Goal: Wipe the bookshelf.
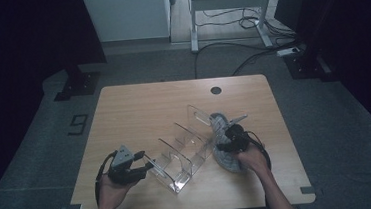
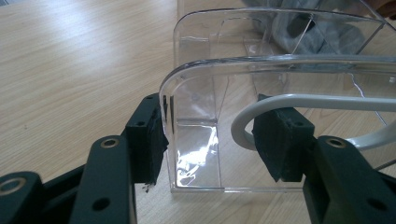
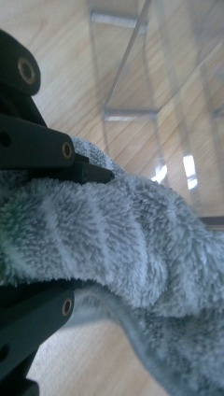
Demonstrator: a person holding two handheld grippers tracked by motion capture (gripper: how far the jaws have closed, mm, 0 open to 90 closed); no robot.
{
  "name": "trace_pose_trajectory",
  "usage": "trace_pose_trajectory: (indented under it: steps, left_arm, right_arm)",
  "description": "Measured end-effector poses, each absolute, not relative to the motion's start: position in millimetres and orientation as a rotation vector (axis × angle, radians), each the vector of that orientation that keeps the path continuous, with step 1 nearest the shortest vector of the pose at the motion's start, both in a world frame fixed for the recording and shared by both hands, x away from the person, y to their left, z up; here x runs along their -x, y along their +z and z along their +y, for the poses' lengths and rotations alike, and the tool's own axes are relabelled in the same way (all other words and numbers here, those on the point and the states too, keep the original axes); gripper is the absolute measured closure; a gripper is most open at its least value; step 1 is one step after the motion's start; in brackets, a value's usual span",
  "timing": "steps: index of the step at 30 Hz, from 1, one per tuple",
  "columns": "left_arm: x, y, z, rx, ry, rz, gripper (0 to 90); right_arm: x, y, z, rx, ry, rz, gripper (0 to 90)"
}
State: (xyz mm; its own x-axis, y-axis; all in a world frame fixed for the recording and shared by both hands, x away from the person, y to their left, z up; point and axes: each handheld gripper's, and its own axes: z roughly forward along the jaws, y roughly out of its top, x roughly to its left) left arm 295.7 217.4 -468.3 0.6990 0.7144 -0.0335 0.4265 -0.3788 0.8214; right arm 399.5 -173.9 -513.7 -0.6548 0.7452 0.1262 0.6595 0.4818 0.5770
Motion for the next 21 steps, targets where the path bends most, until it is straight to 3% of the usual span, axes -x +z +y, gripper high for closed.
trace_pose_trajectory:
  steps: [21]
  left_arm:
    - [-295.8,-471.2,215.4,-2.005,0.469,0.879,44.9]
  right_arm:
    - [-384.5,-509.0,-184.9,-1.267,0.801,2.554,62.6]
